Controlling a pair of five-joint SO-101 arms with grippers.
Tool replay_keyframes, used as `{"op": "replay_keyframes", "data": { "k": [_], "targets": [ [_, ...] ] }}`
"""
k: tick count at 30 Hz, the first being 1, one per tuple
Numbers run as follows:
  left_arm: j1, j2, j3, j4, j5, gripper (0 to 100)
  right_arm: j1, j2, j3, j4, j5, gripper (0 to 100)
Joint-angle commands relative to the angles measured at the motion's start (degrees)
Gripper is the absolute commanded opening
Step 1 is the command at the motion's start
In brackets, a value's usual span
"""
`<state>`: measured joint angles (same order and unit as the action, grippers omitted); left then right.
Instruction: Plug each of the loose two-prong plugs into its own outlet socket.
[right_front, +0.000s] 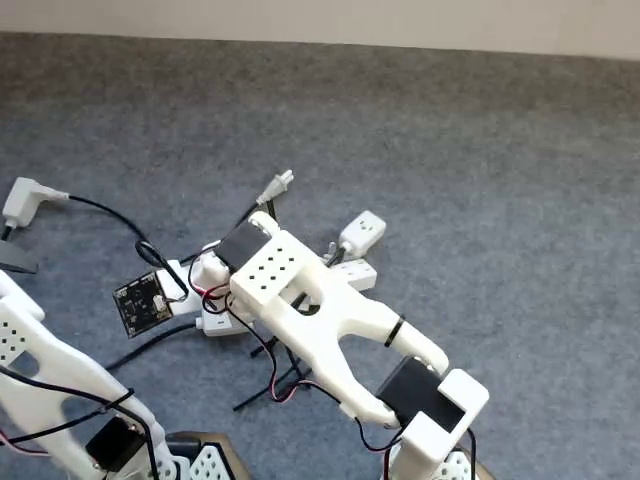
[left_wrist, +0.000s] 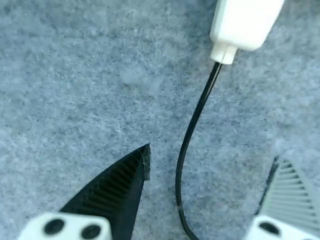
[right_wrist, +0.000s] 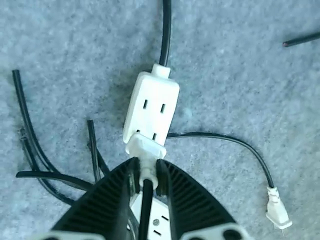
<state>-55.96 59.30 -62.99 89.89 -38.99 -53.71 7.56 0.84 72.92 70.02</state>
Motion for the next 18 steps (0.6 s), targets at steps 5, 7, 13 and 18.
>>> {"op": "replay_keyframes", "data": {
  "k": [5,7,13,18],
  "targets": [
    [-0.48,-0.66,-2.33,0.44,-0.44,37,-0.57,-3.03,0.04,-2.59,0.44,0.5],
    [-0.48,-0.66,-2.33,0.44,-0.44,37,-0.57,-3.03,0.13,-2.42,2.02,0.5],
    [-0.48,-0.66,-2.15,0.44,-0.44,37,-1.80,-2.95,4.70,-4.88,2.46,0.5],
    [-0.48,-0.66,-2.07,0.44,-0.44,37,-3.30,-3.03,11.82,-12.53,2.29,0.5]
  ]
}}
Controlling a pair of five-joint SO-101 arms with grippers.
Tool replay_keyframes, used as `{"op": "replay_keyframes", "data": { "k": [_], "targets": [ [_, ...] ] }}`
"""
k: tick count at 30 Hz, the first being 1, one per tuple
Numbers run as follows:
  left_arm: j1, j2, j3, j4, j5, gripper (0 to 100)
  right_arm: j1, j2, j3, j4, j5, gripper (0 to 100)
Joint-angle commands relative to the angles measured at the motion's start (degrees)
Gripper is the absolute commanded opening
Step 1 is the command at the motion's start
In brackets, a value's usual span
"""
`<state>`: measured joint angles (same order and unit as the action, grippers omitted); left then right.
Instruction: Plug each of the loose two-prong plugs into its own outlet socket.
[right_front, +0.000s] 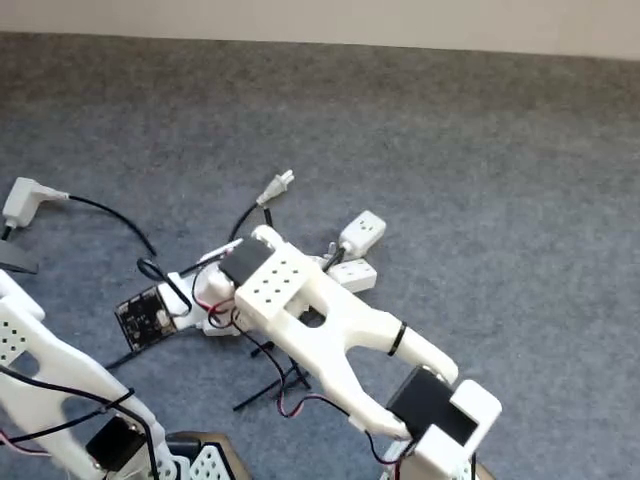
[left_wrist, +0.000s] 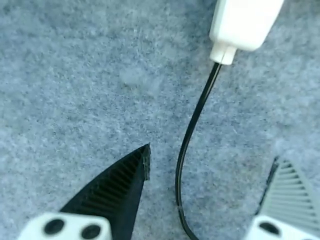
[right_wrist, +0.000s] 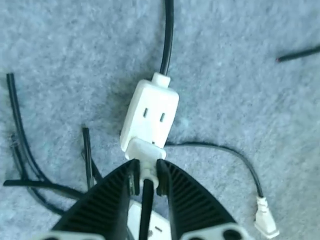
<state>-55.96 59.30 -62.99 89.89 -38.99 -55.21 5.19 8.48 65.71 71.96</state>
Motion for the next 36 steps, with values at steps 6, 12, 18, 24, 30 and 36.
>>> {"op": "replay_keyframes", "data": {
  "k": [6,12,18,24,30,36],
  "targets": [
    [-0.48,-0.66,-1.98,0.44,-0.44,37,-2.15,-0.57,6.73,-7.43,0.35,0.5],
    [-0.40,-0.66,-1.89,0.53,-0.44,37,-0.92,4.18,7.87,-7.52,0.18,0.5],
    [-0.40,-0.75,-2.33,1.93,-0.44,37,4.26,10.77,2.07,-7.60,-1.76,0.5],
    [-0.40,-0.84,-2.33,1.85,-0.44,37,6.99,12.26,-0.84,-7.25,-2.11,0.5],
    [-0.40,-1.01,-2.33,1.85,-0.44,37,9.01,12.00,-1.01,-6.29,-2.11,0.5],
    [-0.13,-1.01,-2.33,2.02,-0.44,37,8.22,12.26,-1.27,-5.05,-2.20,0.6]
  ]
}}
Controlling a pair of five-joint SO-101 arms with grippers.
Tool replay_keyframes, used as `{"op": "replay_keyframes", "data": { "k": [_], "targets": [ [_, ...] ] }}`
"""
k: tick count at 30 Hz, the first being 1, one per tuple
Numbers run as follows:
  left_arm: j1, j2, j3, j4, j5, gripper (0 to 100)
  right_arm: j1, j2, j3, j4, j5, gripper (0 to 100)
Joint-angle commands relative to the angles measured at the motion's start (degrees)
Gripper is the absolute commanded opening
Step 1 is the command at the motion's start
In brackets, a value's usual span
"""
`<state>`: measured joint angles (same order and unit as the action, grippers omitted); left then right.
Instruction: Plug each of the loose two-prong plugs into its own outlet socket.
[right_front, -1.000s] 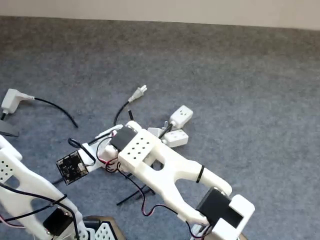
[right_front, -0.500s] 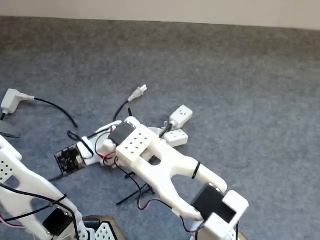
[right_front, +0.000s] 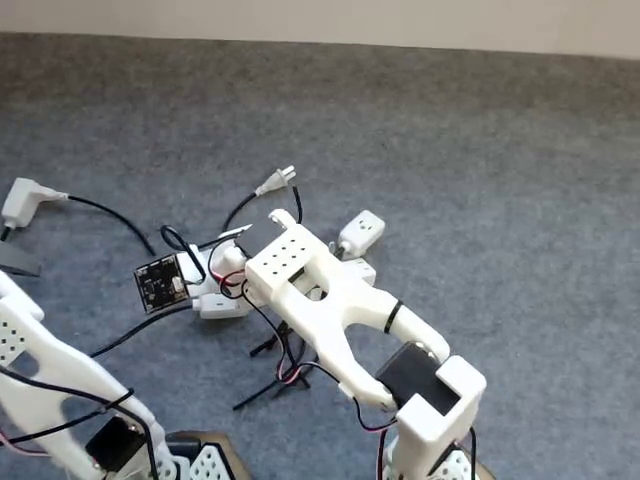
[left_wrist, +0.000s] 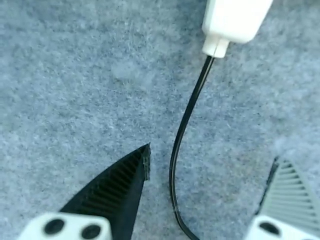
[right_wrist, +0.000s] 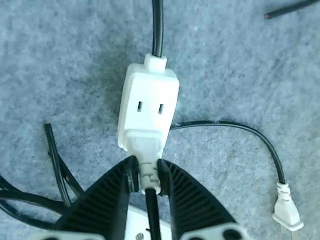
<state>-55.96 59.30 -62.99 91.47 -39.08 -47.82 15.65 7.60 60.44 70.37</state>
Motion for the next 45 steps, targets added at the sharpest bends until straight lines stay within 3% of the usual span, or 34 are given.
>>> {"op": "replay_keyframes", "data": {
  "k": [1,8,15,19,23,28,33,39,45],
  "targets": [
    [-0.13,-1.01,-2.33,0.44,-0.35,37,0.40,1.80,-0.40,0.22,-0.62,0.7],
    [-0.22,-1.10,-2.33,0.53,-0.35,37,-3.74,1.80,-0.22,0.57,-1.93,2.7],
    [2.15,-2.51,-8.31,7.38,-0.35,37,-4.00,-1.80,-10.07,1.89,-20.13,25.5],
    [5.76,-5.05,-11.47,9.93,0.18,37,-4.26,-3.74,-24.40,10.42,-27.34,27.4],
    [9.63,-11.47,-6.46,10.11,0.18,37,-4.09,-3.56,-40.84,21.58,-32.18,27.4],
    [15.78,-25.19,9.10,10.11,-0.09,37,-1.27,-3.56,-55.60,33.89,-36.92,27.4],
    [25.27,-44.18,32.13,10.02,-3.34,37,7.60,-3.91,-62.73,40.57,-41.49,27.4],
    [36.18,-67.12,61.93,9.67,-12.31,35,23.34,-3.91,-60.97,40.66,-47.74,27.4],
    [40.40,-79.78,84.62,-3.96,-14.86,32,30.81,-11.21,-47.08,40.66,-50.46,27.4]
  ]
}}
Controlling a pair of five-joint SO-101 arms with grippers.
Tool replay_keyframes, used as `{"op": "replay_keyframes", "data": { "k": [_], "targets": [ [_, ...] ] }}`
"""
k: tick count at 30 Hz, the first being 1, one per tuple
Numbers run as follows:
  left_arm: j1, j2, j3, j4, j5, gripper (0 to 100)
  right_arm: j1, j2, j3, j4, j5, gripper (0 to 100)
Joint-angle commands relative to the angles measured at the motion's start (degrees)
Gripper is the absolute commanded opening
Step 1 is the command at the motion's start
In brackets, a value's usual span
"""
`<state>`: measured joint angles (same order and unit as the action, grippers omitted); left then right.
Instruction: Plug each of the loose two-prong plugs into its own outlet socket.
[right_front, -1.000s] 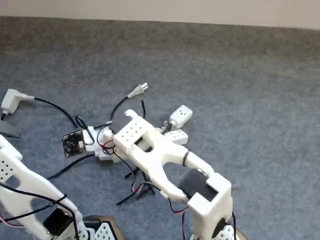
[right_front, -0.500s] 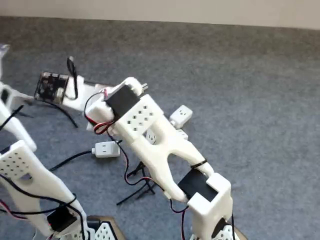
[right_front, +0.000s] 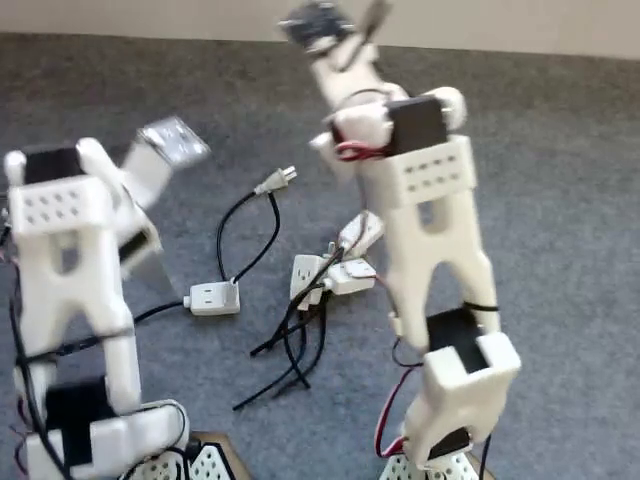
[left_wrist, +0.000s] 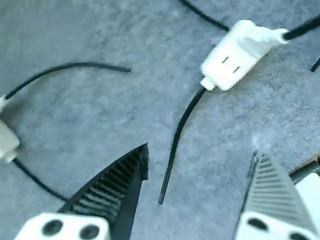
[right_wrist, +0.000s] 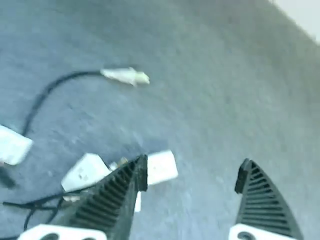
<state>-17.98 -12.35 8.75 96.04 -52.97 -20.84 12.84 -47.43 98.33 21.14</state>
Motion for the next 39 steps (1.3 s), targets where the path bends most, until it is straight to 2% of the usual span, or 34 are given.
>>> {"op": "replay_keyframes", "data": {
  "k": [1,5,9,12,17,22,25,29,33,39],
  "targets": [
    [2.42,-9.10,15.78,-10.99,-1.05,32,4.26,-10.68,11.47,2.77,-1.23,27.4],
    [2.59,-10.24,24.48,-19.16,-1.58,32,6.20,-20.70,26.42,2.51,-1.14,27.4],
    [5.49,-10.68,29.41,-20.92,-4.31,31,9.54,-30.55,42.59,-1.71,-1.23,27.4],
    [8.13,-10.68,29.85,-21.10,-4.31,31,11.38,-38.64,60.26,-12.00,-1.32,27.4],
    [9.80,-10.24,30.20,-27.69,-1.41,31,12.26,-51.91,91.21,-28.88,-1.49,27.4],
    [12.97,-10.15,30.20,-30.59,-1.05,31,10.95,-62.46,112.75,-42.59,-6.42,27.4],
    [15.34,-10.15,31.25,-30.77,-1.05,31,8.66,-67.21,119.52,-45.23,-6.86,27.4],
    [17.63,-10.15,36.44,-36.31,-1.05,31,6.73,-71.78,123.03,-45.32,-6.95,27.4],
    [17.36,-10.15,41.71,-43.34,-1.05,31,6.55,-75.21,124.97,-45.32,-7.03,27.4],
    [14.73,-10.15,46.20,-49.49,-1.23,31,6.55,-78.81,127.25,-45.32,-7.03,27.4]
  ]
}}
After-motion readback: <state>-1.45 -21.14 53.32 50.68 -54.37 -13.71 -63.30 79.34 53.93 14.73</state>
